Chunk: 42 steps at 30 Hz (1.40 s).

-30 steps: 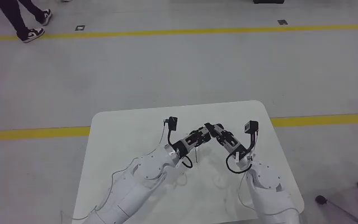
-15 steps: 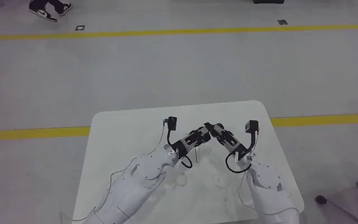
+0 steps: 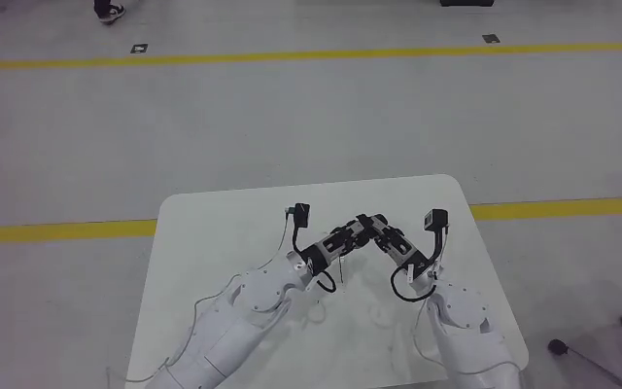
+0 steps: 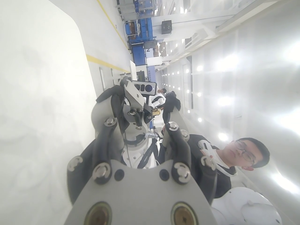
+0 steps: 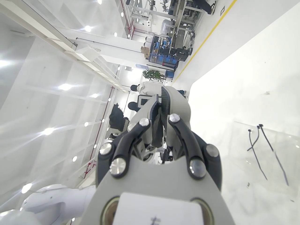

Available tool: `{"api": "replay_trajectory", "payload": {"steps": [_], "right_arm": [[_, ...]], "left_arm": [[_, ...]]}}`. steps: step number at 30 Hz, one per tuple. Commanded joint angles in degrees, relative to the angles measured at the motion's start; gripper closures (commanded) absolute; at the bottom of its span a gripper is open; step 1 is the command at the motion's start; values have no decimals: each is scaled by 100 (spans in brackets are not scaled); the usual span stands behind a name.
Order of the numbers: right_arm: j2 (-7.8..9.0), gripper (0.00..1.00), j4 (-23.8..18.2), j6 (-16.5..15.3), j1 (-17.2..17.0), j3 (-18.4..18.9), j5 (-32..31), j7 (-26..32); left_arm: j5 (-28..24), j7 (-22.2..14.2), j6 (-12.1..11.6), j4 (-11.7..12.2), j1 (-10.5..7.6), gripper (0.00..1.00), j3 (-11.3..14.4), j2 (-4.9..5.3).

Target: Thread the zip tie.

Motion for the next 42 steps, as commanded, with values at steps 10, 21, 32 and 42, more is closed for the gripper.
{"api": "replay_trajectory", "payload": {"steps": [10, 21, 32, 42], "right_arm": [[7, 100, -59, 0, -11, -1, -129, -36], [15, 100, -78, 0, 3, -14, -133, -58], [14, 100, -82, 0, 39, -16, -78, -42], [5, 100, -115, 0, 49, -4, -62, 10]], "left_arm": [[12, 8, 61, 18, -22, 65, -8, -8], [9, -2, 97, 66, -50, 84, -26, -14], [-24, -44, 126, 122, -84, 91, -28, -25], [-58, -60, 106, 193, -126, 84, -23, -41]]}}
